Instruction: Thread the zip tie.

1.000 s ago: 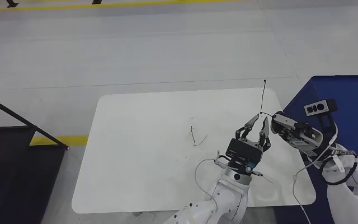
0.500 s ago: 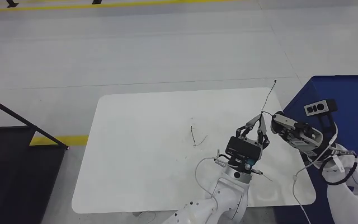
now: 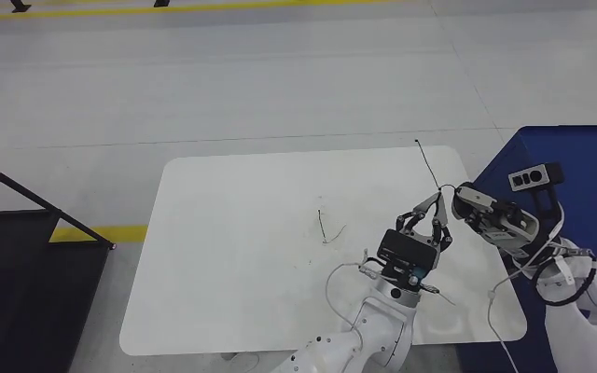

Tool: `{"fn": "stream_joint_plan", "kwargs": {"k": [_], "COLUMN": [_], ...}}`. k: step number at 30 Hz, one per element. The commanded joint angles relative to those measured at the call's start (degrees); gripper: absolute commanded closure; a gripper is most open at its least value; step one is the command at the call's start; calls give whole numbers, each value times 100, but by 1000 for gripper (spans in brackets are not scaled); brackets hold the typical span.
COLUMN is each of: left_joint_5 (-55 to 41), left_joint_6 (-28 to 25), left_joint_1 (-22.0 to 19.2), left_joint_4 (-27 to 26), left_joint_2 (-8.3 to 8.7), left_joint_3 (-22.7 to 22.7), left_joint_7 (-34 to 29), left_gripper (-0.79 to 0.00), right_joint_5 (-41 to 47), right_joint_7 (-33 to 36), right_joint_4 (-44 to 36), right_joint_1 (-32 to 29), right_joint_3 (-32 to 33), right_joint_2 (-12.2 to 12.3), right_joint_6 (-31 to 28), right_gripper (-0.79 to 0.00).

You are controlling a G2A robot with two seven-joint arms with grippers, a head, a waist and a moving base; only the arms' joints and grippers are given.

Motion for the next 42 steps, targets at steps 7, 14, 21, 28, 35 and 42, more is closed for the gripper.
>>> {"fn": "stream_joint_plan", "kwargs": {"k": [7, 14, 21, 28, 35, 42], "left_joint_5": [62, 243, 477, 809, 1334, 1842], "left_joint_6": [-126, -153, -97, -80, -104, -168], "left_joint_1": [81, 176, 255, 287, 279, 265], "left_joint_4": [-39, -57, -109, -26, 191, 365], "left_joint_2": [64, 123, 170, 185, 175, 155], "left_joint_3": [72, 51, 10, 1, -7, -65], "left_joint_7": [-24, -72, -75, -152, -287, -385], "left_gripper": [0, 0, 0, 0, 0, 0], "right_joint_5": [81, 98, 102, 230, 349, 403], "right_joint_7": [-72, -88, -92, -113, -162, -179], "right_joint_4": [-21, -49, 24, 75, 109, 132], "right_joint_1": [86, 125, 216, 282, 319, 327], "right_joint_3": [163, 251, 288, 413, 495, 530], "right_joint_2": [7, 11, 17, 23, 20, 16], "right_joint_6": [159, 255, 317, 411, 444, 461], "right_gripper": [0, 0, 0, 0, 0, 0]}}
